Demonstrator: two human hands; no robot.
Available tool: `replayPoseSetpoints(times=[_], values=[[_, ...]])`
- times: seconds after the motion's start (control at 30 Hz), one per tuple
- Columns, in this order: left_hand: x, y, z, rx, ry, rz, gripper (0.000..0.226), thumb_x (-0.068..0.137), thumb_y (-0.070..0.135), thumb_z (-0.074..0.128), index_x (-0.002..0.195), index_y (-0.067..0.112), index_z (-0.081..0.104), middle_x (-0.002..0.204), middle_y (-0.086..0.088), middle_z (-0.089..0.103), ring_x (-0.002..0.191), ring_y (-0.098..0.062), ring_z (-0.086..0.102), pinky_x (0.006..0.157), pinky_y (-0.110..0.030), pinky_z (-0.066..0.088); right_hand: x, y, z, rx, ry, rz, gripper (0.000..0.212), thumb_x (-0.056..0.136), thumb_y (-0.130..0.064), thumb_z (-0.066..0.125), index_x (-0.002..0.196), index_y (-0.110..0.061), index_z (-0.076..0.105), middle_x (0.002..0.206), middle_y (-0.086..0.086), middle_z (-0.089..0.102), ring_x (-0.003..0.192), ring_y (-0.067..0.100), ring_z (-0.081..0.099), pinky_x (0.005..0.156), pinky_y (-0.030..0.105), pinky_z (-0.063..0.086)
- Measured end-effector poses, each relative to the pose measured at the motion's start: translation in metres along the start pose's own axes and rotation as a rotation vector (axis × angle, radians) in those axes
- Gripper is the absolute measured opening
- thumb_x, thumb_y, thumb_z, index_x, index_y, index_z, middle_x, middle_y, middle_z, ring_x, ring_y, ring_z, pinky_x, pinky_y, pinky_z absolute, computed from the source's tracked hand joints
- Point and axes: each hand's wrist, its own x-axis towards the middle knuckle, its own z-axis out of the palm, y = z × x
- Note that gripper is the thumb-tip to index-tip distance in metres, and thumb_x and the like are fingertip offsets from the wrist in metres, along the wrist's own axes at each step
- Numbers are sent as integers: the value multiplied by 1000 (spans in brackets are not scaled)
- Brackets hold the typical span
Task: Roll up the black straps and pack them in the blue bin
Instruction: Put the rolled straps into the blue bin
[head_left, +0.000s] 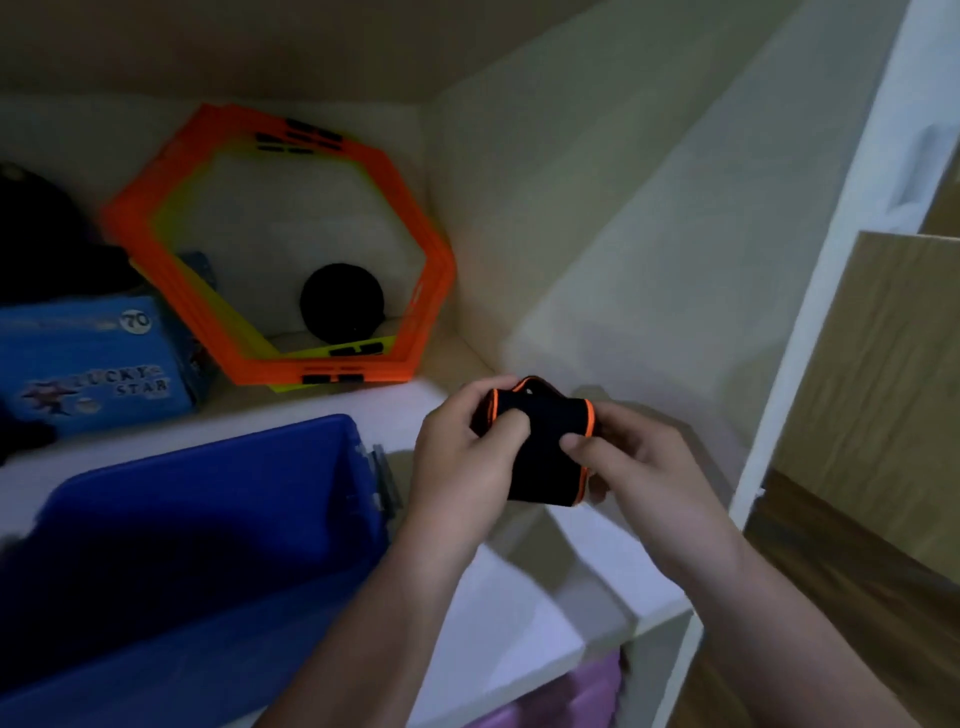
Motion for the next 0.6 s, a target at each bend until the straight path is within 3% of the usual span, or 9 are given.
replayPoseSetpoints(times=[0.1,0.17,0.3,0.4,0.47,0.53,0.6], values=[[-6,16,-32,51,17,44,42,74,23,60,113,35,70,106,12,75,101,-5,69,93,-35,57,10,-12,26,107,-66,-3,18,84,-18,67,101,-14,74,74,2,64,66,15,54,57,29,41],[-11,25,-59,125,54,88,46,75,32,65,120,37,66,115,13,71,108,-4,66,97,-35,54,15,-18,48,165,-110,-20,19,85,-14,69,104,-13,73,71,1,63,60,13,53,53,24,41],[-23,42,-127,223,220,151,36,87,28,72,121,34,64,110,13,68,95,6,64,83,-11,50,20,-28,93,277,-197,-67,16,91,-3,63,103,-8,72,70,9,55,53,13,44,49,19,38],[-32,40,-200,376,458,181,36,86,28,74,121,24,65,102,6,69,90,-3,63,81,-19,50,15,-37,127,315,-278,-85,16,91,-3,62,97,-13,73,67,7,56,55,16,44,49,23,39],[-37,31,-250,683,599,89,42,84,36,73,123,26,64,109,4,66,105,-15,59,92,-33,50,11,-40,142,325,-324,-78,15,91,-5,61,98,-12,72,68,10,55,54,20,43,47,31,35],[-46,20,-291,930,639,-110,53,82,44,71,130,27,59,120,-3,62,115,-26,55,98,-41,47,7,-42,155,314,-355,-74,14,91,-8,62,99,-15,72,69,10,56,55,21,44,48,28,32],[-56,13,-312,870,592,-327,63,80,47,71,136,26,51,121,-7,64,111,-28,58,95,-41,48,5,-41,164,297,-352,-83,14,90,-10,64,99,-16,73,67,2,59,54,17,46,48,22,37]])
